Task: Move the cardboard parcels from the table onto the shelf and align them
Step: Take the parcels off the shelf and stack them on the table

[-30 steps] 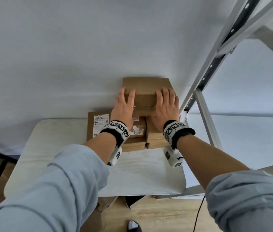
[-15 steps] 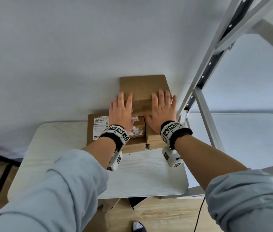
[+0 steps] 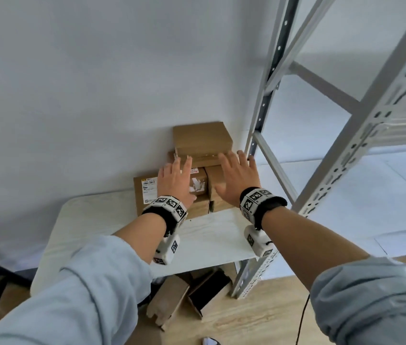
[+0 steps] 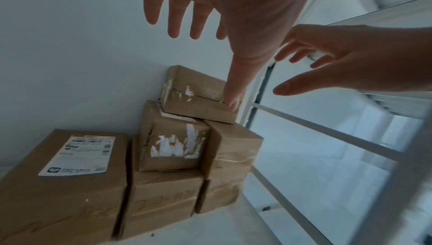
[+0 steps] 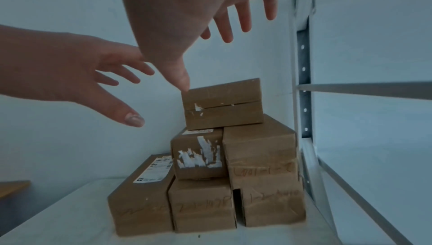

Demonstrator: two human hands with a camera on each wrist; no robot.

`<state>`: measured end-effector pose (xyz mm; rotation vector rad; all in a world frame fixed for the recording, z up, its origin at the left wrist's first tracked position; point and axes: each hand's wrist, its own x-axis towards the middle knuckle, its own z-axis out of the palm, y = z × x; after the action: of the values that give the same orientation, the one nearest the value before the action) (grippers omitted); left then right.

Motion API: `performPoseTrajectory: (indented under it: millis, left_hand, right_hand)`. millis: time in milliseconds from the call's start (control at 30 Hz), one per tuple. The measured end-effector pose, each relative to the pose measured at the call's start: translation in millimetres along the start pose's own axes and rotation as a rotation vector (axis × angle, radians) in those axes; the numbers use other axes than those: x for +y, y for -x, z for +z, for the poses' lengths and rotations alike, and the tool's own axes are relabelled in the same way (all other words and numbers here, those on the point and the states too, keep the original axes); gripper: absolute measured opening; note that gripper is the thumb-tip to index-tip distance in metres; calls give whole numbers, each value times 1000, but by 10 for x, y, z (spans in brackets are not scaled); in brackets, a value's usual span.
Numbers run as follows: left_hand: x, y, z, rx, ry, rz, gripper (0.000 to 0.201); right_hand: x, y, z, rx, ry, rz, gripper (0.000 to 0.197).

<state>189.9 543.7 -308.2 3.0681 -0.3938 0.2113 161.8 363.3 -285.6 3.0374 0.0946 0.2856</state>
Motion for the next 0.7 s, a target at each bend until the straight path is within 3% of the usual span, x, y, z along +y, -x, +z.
performPoseTrajectory:
  millis: [300, 500, 700]
  left_hand:
    - [576, 884, -573, 71, 25, 242, 104]
    - [1098, 1230, -1108, 152, 34, 357, 84]
    - [1757, 1536, -1645, 228, 46, 464, 84]
  right_hand:
    - [88, 1285, -583, 115, 78, 103, 77]
    - [504, 1929, -1099, 187, 139, 226, 68]
    - [1034, 2511, -1579, 255, 185, 354, 63]
